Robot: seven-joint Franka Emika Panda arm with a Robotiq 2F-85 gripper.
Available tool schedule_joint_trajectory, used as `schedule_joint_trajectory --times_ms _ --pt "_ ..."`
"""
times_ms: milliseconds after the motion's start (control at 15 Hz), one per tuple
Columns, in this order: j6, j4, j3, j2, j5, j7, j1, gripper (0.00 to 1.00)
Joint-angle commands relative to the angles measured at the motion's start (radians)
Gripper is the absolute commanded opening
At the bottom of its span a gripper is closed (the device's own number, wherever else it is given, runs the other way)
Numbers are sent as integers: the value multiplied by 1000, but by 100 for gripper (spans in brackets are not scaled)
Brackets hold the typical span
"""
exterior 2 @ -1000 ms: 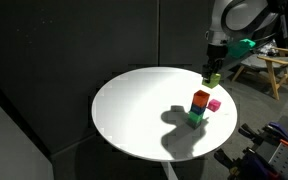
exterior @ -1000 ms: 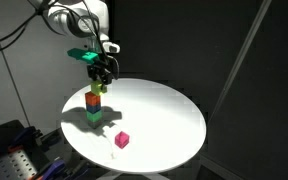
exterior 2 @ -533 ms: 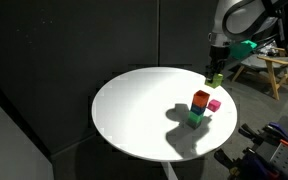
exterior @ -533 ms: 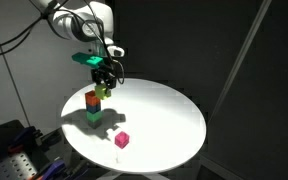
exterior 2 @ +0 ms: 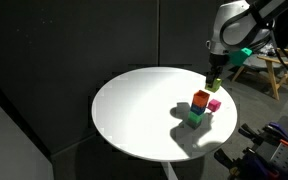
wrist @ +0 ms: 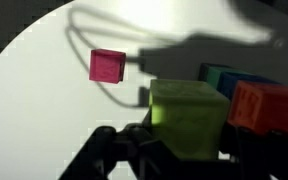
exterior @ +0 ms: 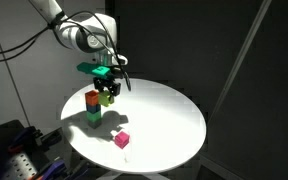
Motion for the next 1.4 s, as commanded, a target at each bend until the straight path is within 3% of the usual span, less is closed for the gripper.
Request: schedule_joint_trajectory --times_ms 0,733,1333 --pt "28 7 -10 22 -17 -50 -24 25" --pt "49 19 -51 85 -7 -121 -90 25" --pt "63 79 -95 179 -2 -79 -147 25"
